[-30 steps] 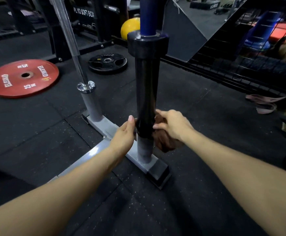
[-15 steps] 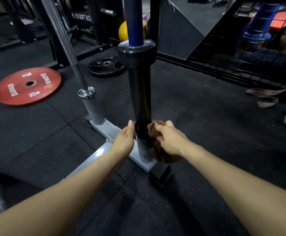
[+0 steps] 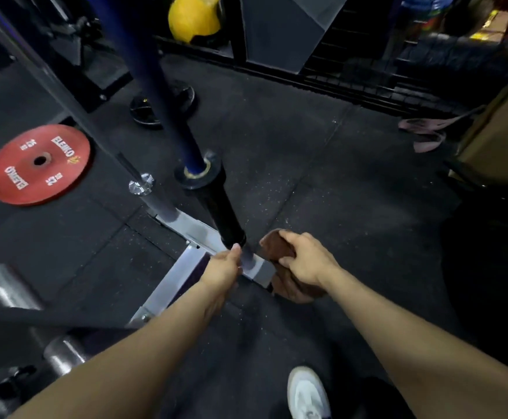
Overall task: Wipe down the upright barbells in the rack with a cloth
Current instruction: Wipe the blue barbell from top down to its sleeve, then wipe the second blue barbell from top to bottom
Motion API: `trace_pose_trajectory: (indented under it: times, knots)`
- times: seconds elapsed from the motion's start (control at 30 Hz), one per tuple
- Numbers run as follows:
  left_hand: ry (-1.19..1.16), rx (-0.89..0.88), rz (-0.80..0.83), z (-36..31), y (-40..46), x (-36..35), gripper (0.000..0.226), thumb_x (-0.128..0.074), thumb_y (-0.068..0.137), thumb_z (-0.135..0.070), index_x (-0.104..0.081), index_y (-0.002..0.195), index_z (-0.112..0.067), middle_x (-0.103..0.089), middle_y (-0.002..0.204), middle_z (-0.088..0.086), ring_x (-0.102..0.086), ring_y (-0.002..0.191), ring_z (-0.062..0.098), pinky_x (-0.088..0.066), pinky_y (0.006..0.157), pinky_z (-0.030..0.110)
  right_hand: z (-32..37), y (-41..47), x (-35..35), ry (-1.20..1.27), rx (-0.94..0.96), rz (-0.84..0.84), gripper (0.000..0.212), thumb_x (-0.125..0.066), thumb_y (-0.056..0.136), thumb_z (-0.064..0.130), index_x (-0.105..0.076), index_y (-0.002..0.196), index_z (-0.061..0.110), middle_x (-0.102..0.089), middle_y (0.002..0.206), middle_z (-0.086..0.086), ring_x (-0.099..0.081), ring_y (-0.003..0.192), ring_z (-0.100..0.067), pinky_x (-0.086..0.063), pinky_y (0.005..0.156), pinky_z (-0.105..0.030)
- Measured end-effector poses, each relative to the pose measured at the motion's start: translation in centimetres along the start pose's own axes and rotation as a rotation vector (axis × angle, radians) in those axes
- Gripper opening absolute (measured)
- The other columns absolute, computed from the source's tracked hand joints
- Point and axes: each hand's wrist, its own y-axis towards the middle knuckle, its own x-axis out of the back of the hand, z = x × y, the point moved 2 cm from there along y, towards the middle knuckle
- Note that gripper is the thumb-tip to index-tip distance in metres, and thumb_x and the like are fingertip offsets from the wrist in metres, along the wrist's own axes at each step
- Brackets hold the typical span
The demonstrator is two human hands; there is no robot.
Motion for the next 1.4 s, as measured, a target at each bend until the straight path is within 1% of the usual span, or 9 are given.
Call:
trace_pose_trajectory:
  times: [0.17,0.23,0.37,0.5,0.63,0.9,1.07,1.27,1.4]
  knots:
    - [-0.014,0.088,0.134,-7.8,-6.7,-1.8,0.029,-0.038,0.101,-0.037,-0.054,0.09,-0.016,-0.05,0.074,0.0,-0.046,0.062,0.01,-0.029,0.051,0.023,1.4,-6.4,8.9,0.06,-0.098,0.011,0.065,-0.06,0.092,0.029,-0.028,0.149,0.031,-0.039,0.139,-0.006,-0.045,0.127,-0.029,-0.038,0.106,-0.038]
    - [0.02,0.051,0.183,-12.1,-9.1,-2.4,0.028,-0.038,0.101,-0.037,-0.055,0.095,-0.015,-0.052,0.078,0.0,-0.05,0.066,0.01,-0.033,0.054,0.025,2.4,-8.8,13.5,0.071,-0.123,-0.009,0.066,-0.062,0.091,0.03,-0.029,0.148,0.032,-0.041,0.137,-0.006,-0.046,0.126,-0.028,-0.038,0.105,-0.038]
    - [0.001,-0.002,0.226,-22.5,-13.2,-3.1,0.035,-0.041,0.1,-0.037,-0.051,0.072,-0.019,-0.048,0.061,-0.003,-0.043,0.053,0.009,-0.032,0.049,0.022,5.4,-12.4,23.2,0.091,-0.151,-0.061,0.068,-0.065,0.089,0.029,-0.03,0.148,0.032,-0.043,0.135,-0.006,-0.046,0.126,-0.027,-0.038,0.105,-0.035]
    - [0.027,-0.064,0.251,-31.6,-16.8,-3.3,0.03,-0.041,0.1,-0.039,-0.061,0.088,-0.02,-0.061,0.078,-0.005,-0.055,0.071,0.008,-0.042,0.058,0.023,8.8,-14.0,31.3,0.085,-0.162,-0.118,0.068,-0.064,0.09,0.03,-0.03,0.148,0.032,-0.041,0.138,-0.005,-0.046,0.127,-0.025,-0.038,0.105,-0.032]
    - [0.021,-0.161,0.288,-38.5,-18.8,-2.1,0.029,-0.042,0.1,-0.036,-0.061,0.088,-0.018,-0.058,0.069,-0.005,-0.051,0.057,0.006,-0.04,0.047,0.019,12.6,-14.7,37.6,0.122,-0.149,-0.194,0.067,-0.064,0.09,0.029,-0.031,0.148,0.032,-0.042,0.141,-0.004,-0.045,0.128,-0.026,-0.038,0.106,-0.033]
    - [0.115,-0.3,0.24,-49.1,-19.8,2.3,0.038,-0.039,0.1,-0.04,-0.051,0.072,-0.017,-0.04,0.058,-0.002,-0.033,0.046,0.012,-0.027,0.039,0.019,20.1,-15.1,46.1,0.161,-0.006,-0.281,0.067,-0.067,0.087,0.029,-0.036,0.146,0.033,-0.045,0.145,0.0,-0.045,0.13,-0.021,-0.038,0.107,-0.032]
    - [0.044,-0.298,0.211,-54.6,-19.0,3.0,0.046,-0.044,0.1,-0.034,-0.053,0.112,0.01,-0.04,0.05,-0.006,-0.035,0.041,0.009,-0.027,0.037,0.017,23.5,-12.9,52.2,0.137,0.094,-0.296,0.068,-0.07,0.084,0.028,-0.039,0.145,0.031,-0.047,0.144,-0.001,-0.045,0.131,-0.02,-0.037,0.108,-0.033]
    - [-0.079,-0.304,0.06,-61.4,-14.3,3.4,0.017,-0.051,0.097,-0.024,-0.06,0.091,-0.011,-0.047,0.058,-0.004,-0.037,0.039,0.007,-0.03,0.042,0.018,26.7,-5.5,60.6,0.051,0.246,-0.243,0.068,-0.069,0.085,0.027,-0.038,0.146,0.027,-0.045,0.146,0.0,-0.043,0.132,-0.02,-0.036,0.109,-0.034]
    - [-0.197,-0.283,-0.08,-66.0,-11.3,4.6,0.015,-0.051,0.098,-0.018,-0.062,0.09,-0.012,-0.055,0.073,0.001,-0.046,0.058,0.013,-0.034,0.052,0.024,29.6,0.1,66.6,-0.038,0.348,-0.175,0.067,-0.068,0.086,0.027,-0.038,0.146,0.027,-0.046,0.145,-0.001,-0.045,0.131,-0.021,-0.037,0.107,-0.033]
